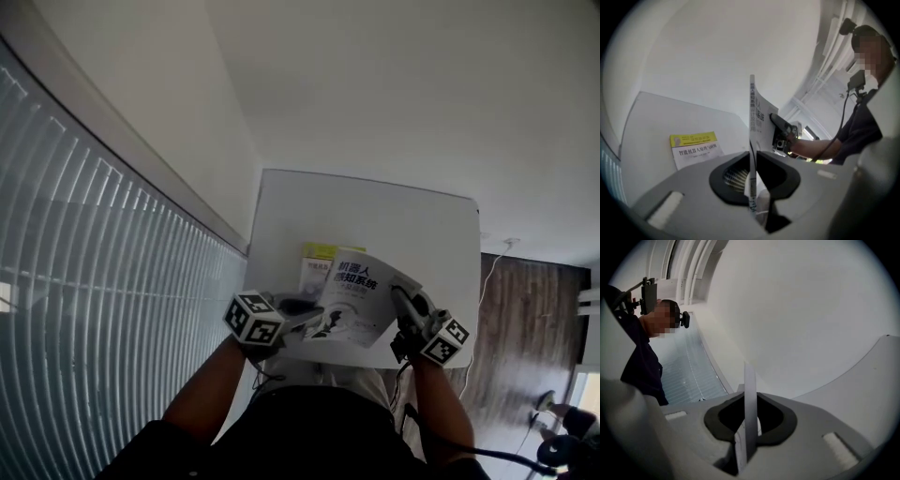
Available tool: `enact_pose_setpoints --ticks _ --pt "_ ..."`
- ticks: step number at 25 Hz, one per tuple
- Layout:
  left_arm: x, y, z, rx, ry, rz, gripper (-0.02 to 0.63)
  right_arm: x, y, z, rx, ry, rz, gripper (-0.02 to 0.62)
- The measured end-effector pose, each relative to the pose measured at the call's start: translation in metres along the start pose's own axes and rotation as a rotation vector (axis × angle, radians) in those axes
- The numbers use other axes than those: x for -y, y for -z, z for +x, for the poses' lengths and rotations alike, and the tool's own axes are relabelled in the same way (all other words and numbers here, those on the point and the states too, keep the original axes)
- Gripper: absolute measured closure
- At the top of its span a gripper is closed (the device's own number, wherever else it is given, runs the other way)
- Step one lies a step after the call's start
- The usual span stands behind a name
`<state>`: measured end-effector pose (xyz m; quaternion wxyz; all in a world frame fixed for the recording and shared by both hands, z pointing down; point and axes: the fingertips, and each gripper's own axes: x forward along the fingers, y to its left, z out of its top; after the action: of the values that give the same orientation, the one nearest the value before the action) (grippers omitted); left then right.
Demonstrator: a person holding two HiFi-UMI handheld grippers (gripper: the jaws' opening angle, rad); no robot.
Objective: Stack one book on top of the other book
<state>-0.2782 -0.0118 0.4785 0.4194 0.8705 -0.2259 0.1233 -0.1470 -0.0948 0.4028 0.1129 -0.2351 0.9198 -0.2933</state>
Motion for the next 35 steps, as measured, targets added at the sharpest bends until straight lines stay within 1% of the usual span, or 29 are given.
enact_pose_setpoints --ticks 4,9,12,14,18,20,22,26,31,35 --pt "0.000 0.002 -0.006 0.016 -0.035 -0.045 0.552 0.006 0.005 0.012 -0.027 -0.036 0.037 0.546" --pt "0.007 0.013 0.019 0.039 -0.060 -0.103 0.552 0.024 0.007 -0.003 -0.089 -0.100 0.067 0.546" --pt "0.003 0.017 0.009 0.041 -0.070 -0.117 0.552 0.023 0.017 0.008 -0.109 -0.124 0.081 0.546" --pt "-0.012 0.027 0.009 0.043 -0.071 -0.122 0.552 0.030 0.033 0.015 -0.118 -0.123 0.090 0.546" --pt "-0.046 0.048 0.035 0.037 -0.070 -0.147 0.552 0.067 0.064 0.013 -0.143 -0.111 0.107 0.546" --pt "-0.063 0.053 0.046 0.034 -0.069 -0.163 0.552 0.084 0.074 0.015 -0.163 -0.106 0.114 0.546" --pt "-0.073 0.054 0.050 0.031 -0.071 -0.178 0.552 0.093 0.078 0.018 -0.172 -0.100 0.127 0.546" --pt "-0.073 0.056 0.051 0.025 -0.067 -0.207 0.552 0.098 0.081 0.020 -0.178 -0.083 0.151 0.546" --pt "-0.078 0.064 0.055 0.018 -0.064 -0.216 0.552 0.105 0.092 0.018 -0.188 -0.067 0.160 0.546" --pt "-0.068 0.056 0.052 0.009 -0.062 -0.236 0.552 0.103 0.087 0.020 -0.196 -0.063 0.180 0.546"
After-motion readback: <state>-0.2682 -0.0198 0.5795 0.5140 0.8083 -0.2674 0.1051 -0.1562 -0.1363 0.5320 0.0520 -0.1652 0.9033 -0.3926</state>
